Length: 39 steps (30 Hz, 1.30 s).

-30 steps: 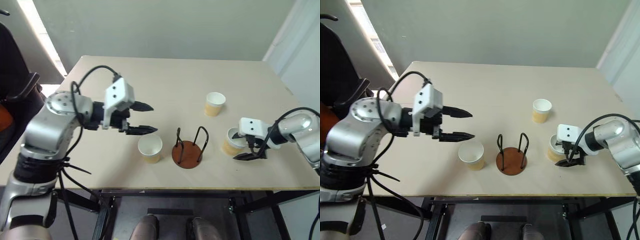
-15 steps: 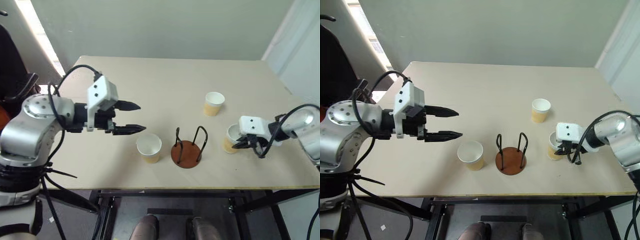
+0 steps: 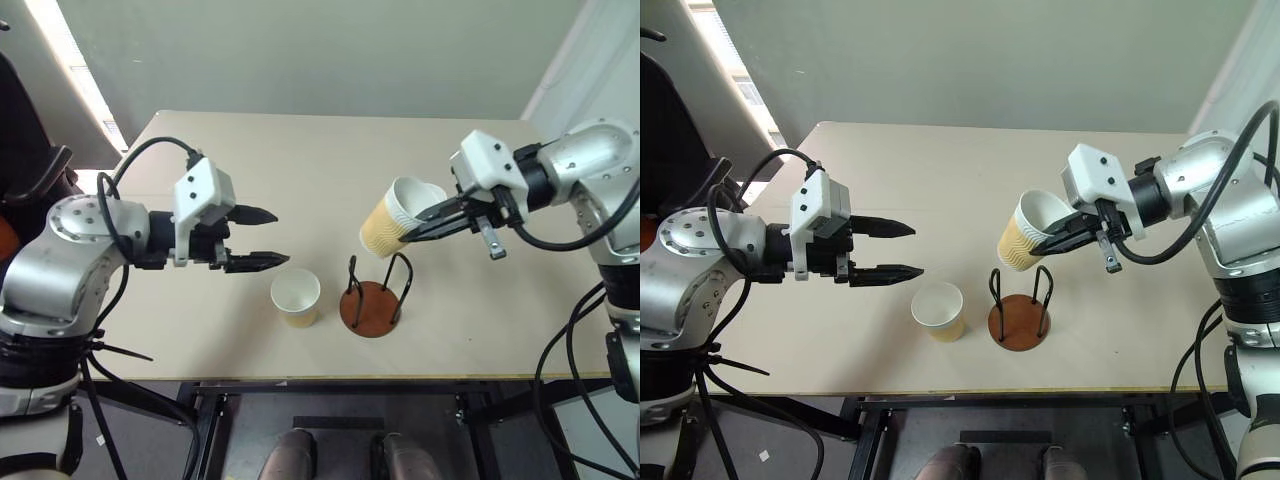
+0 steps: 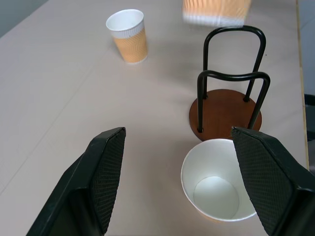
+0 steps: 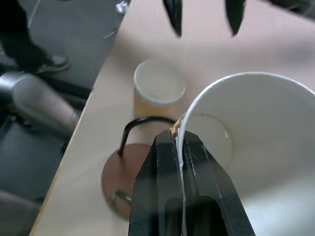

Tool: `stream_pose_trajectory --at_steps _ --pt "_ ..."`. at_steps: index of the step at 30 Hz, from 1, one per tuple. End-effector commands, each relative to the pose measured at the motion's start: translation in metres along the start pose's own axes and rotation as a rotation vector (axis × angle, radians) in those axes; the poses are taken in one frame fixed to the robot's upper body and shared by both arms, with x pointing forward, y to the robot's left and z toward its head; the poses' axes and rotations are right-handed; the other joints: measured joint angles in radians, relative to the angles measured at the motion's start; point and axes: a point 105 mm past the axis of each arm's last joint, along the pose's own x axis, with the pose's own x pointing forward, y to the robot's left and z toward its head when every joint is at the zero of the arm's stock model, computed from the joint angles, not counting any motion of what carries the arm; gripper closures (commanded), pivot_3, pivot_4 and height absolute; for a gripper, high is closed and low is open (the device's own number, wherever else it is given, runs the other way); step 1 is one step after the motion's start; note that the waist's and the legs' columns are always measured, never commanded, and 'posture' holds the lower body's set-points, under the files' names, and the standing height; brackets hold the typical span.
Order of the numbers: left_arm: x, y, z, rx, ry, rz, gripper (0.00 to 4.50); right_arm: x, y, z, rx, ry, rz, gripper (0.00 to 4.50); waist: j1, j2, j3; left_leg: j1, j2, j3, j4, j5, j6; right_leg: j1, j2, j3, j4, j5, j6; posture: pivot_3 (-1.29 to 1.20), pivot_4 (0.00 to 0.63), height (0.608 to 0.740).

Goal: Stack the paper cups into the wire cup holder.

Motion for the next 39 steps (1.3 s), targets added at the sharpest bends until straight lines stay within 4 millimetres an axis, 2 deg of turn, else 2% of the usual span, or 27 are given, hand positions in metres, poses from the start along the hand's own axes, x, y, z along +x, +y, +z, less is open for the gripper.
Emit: stream_pose_trajectory --at_steps 1,9,15,19,25,27,30,32,35,39 --pt "-0.003 -0.004 0.006 0.034 -0.009 0.010 0.84 -0.001 0.002 -0.001 -0.039 0.030 0.013 4.48 -0.001 0.000 0.000 0.000 0.000 0.000 0.000 0.000 -0.001 0.000 0.000 0.000 0.000 0.000 0.000 0.00 0.150 0.740" --pt "-0.006 -0.007 0.001 0.021 0.009 0.023 0.84 0.011 0.014 -0.001 -0.047 0.015 0.096 4.48 -0.003 0.000 0.000 0.002 0.001 0.000 0.000 0.000 -0.003 -0.002 0.000 0.000 0.007 -0.002 -0.003 0.00 0.150 0.740" --pt "-0.005 -0.005 0.008 0.029 -0.023 0.026 0.84 0.017 0.011 -0.011 -0.072 0.064 0.082 4.48 -0.003 0.000 0.000 0.002 0.001 0.000 0.000 0.001 -0.004 -0.002 0.000 0.000 0.008 -0.002 -0.004 0.00 0.150 0.740" --pt "-0.004 -0.005 0.012 0.031 -0.037 0.018 0.84 0.019 0.012 -0.013 -0.067 0.078 0.092 3.50 -0.003 0.000 0.000 0.002 0.001 0.000 0.000 0.001 -0.004 -0.002 0.000 0.000 0.008 -0.002 -0.004 0.00 0.150 0.740" --pt "0.001 -0.001 0.014 0.031 -0.050 0.030 0.84 0.018 0.009 -0.009 -0.084 0.067 0.073 1.45 -0.003 0.000 0.000 0.002 0.001 0.000 0.000 0.001 -0.005 -0.002 0.000 0.000 0.008 -0.003 -0.005 0.00 0.150 0.740" --pt "0.004 0.008 0.016 0.038 -0.067 0.079 0.84 0.010 -0.008 -0.008 -0.081 0.063 -0.017 0.76 -0.003 0.000 0.000 0.002 0.001 0.000 0.000 0.000 -0.005 -0.002 0.000 0.000 0.008 -0.003 -0.005 0.00 0.150 0.740" --pt "0.016 0.042 0.017 0.033 -0.082 0.265 0.84 -0.005 -0.048 -0.019 -0.032 0.091 -0.216 0.76 -0.002 0.000 0.000 0.002 0.001 0.000 0.000 0.003 -0.005 -0.002 0.000 0.000 0.009 -0.001 -0.005 0.00 0.150 0.740" --pt "0.029 0.064 0.017 -0.012 -0.086 0.365 0.84 -0.011 -0.073 -0.038 -0.005 0.147 -0.334 0.76 0.001 0.000 0.000 0.003 0.001 -0.001 0.000 0.005 -0.004 -0.002 -0.001 0.000 0.009 0.000 -0.007 0.00 0.150 0.740" --pt "0.051 0.073 0.018 -0.065 -0.103 0.355 0.84 -0.015 -0.095 -0.069 0.026 0.258 -0.432 0.76 0.003 0.000 0.000 0.003 0.000 -0.002 0.000 0.007 -0.004 -0.002 -0.001 0.000 0.008 0.003 -0.008 0.00 0.150 0.740" --pt "0.075 0.076 0.018 -0.055 -0.080 0.333 0.84 -0.018 -0.111 -0.096 0.072 0.349 -0.520 0.76 0.005 0.001 0.000 0.001 0.000 -0.001 -0.001 0.005 -0.005 -0.004 -0.001 0.000 0.007 0.006 -0.004 0.00 0.150 0.740"
